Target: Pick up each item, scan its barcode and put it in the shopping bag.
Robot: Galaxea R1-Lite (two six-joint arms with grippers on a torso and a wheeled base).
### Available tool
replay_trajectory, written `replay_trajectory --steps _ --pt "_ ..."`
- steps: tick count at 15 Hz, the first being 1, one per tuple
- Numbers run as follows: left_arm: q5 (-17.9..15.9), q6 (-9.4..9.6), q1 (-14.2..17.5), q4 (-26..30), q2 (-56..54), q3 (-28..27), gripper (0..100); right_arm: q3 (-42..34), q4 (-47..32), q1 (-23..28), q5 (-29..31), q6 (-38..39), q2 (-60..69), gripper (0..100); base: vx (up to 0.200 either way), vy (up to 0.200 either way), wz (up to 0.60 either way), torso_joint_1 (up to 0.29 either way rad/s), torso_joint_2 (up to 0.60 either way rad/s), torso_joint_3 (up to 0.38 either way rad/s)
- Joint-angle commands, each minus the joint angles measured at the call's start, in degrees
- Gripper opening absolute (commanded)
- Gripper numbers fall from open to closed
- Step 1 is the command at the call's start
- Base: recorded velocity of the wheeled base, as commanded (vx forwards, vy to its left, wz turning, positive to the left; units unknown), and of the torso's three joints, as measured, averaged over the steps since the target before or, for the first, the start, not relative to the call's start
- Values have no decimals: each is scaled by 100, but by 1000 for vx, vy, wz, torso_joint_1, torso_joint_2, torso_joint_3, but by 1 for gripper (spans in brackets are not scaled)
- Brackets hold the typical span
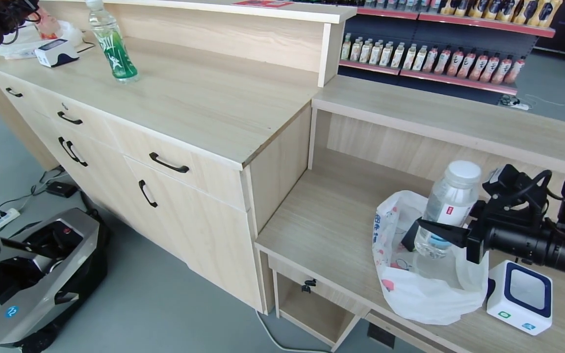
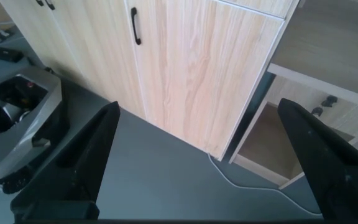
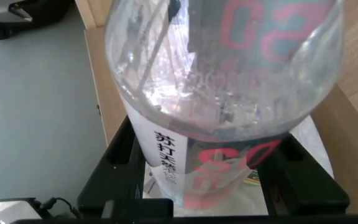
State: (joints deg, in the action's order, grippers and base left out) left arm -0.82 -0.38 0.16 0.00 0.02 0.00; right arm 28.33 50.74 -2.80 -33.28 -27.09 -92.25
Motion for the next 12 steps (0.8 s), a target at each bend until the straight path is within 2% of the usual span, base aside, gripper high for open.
replay_trajectory --steps 1,5,8,12 --pt "-6 -6 2 0 -2 0 100 -258 296 69 -3 -25 -382 0 0 0 0 0 0 0" --pt "3 3 2 0 -2 0 100 -592 534 359 -3 -411 -681 0 0 0 0 0 0 0" --pt "3 3 2 0 -2 0 100 -618 560 474 -12 -447 -830 0 0 0 0 0 0 0" --pt "-6 -6 2 0 -2 0 100 -741 1070 518 -12 -464 -1278 0 0 0 0 0 0 0"
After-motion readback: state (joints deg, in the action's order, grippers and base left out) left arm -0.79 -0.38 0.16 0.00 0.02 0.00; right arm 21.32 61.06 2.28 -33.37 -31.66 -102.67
